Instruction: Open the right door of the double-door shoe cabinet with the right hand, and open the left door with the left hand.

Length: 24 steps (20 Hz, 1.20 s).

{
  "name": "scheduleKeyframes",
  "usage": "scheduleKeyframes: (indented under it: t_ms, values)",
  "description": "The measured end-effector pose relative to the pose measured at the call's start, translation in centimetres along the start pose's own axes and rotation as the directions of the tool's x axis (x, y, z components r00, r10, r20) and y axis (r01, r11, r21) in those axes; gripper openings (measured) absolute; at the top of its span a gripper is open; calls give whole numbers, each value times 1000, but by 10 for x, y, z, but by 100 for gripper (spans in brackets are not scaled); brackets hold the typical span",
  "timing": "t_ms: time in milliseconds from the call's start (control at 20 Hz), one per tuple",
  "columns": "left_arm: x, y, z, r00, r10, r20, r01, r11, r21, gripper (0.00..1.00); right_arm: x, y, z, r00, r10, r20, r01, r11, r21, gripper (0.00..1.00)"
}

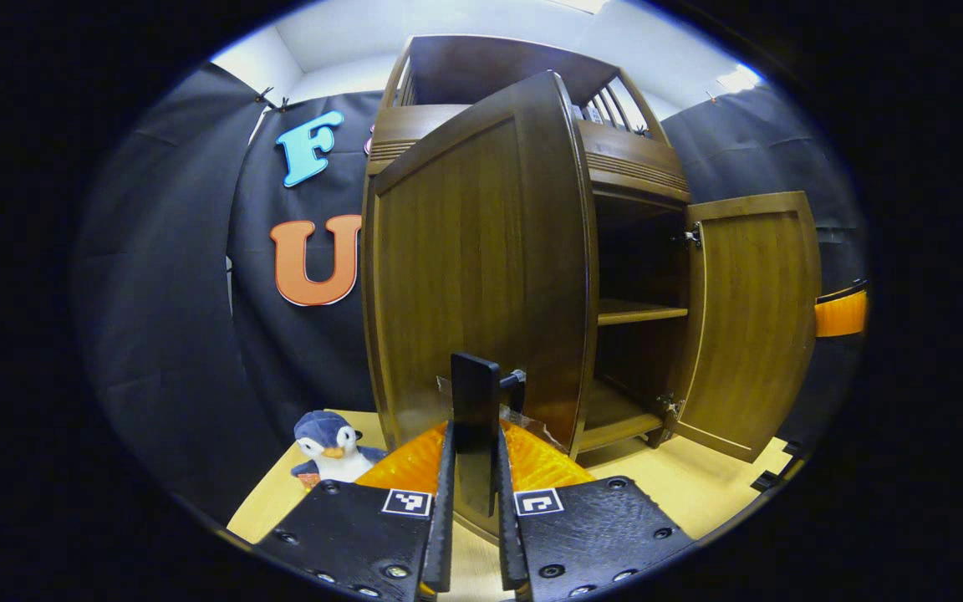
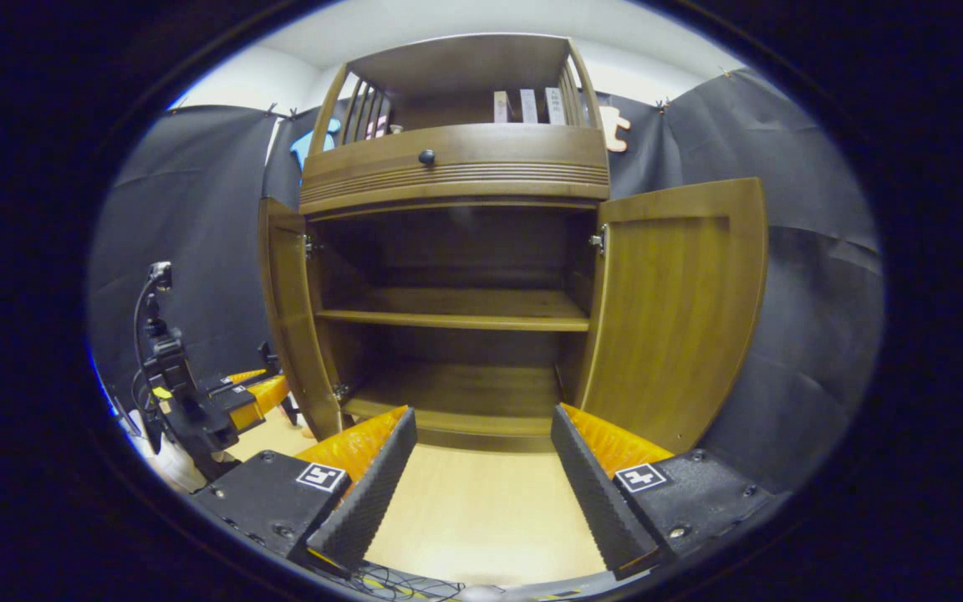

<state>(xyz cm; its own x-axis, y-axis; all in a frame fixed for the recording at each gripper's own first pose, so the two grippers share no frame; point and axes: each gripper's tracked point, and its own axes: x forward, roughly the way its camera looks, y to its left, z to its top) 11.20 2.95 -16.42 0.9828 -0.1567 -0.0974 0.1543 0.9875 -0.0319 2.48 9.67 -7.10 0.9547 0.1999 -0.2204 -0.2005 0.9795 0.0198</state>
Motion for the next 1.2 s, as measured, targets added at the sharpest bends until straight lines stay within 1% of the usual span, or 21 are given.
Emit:
scheduleKeyframes:
  t_ms: [50,100,250,300,350,400,450,500,600,650,700,800,900,1000,1200]
  values:
    - [2,6,-5,1000,5,-8,-5,1000,-9,21,0,2,0,1000,5,-1,-5,1000,-3,100]
    - [-5,12,-1,1000,16,-4,-16,1000,-14,8,0,3,-1,1000,7,-3,-7,1000,-7,100]
    - [-12,28,-3,999,32,-9,-32,999,-24,8,1,6,-2,1000,16,-7,-17,1000,-10,100]
    - [-15,33,-3,999,34,-8,-34,999,-15,7,1,7,-2,1000,19,-8,-19,1000,-11,100]
    - [-16,42,-4,999,52,-11,-52,999,-5,7,1,7,-2,1000,22,-8,-22,1000,-11,100]
    - [-18,50,-4,998,59,-11,-59,998,-7,0,1,9,-2,1000,25,-8,-25,1000,-12,100]
    - [-18,56,-4,998,61,-9,-61,998,-25,8,1,10,-2,1000,28,-10,-28,1000,-14,100]
    - [-22,64,-5,998,65,-9,-65,997,-36,0,0,11,-3,999,32,-9,-32,999,-15,100]
    - [-28,78,-5,997,76,-7,-76,997,-19,0,-1,13,-5,999,37,-12,-37,999,-18,100]
    - [-29,85,-6,997,77,-8,-77,997,-11,8,-1,14,-4,999,39,-13,-39,999,-18,100]
    - [-30,91,-6,997,71,-2,-71,997,-11,0,-2,14,-4,999,44,-14,-44,999,-17,100]
    - [-30,101,-7,999,55,1,-55,998,-23,0,-3,15,-4,999,47,-14,-48,999,-19,100]
    - [-32,116,-8,999,55,1,-55,999,0,0,-4,14,-4,999,48,-14,-48,999,-19,100]
    - [-32,124,-9,1000,30,-3,-30,999,-20,0,-4,13,-3,999,47,-14,-47,999,-19,100]
    - [-30,137,-8,999,-40,-4,40,999,-11,0,-6,14,-9,998,50,-25,-51,998,-26,100]
